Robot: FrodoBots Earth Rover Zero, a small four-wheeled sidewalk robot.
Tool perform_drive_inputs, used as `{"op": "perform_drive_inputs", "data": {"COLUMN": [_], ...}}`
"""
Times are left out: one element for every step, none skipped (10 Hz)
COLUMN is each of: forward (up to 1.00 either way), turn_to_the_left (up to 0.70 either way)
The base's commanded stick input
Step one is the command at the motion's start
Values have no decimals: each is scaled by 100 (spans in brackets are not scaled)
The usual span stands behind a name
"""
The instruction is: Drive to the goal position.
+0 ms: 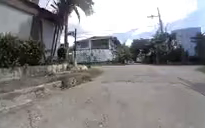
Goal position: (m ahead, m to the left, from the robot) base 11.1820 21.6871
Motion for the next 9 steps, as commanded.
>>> {"op": "perform_drive_inputs", "data": {"forward": [70,70,70,70,70,70,70,70,70], "turn_to_the_left": [0,0,0,0,0,0,0,0,0]}}
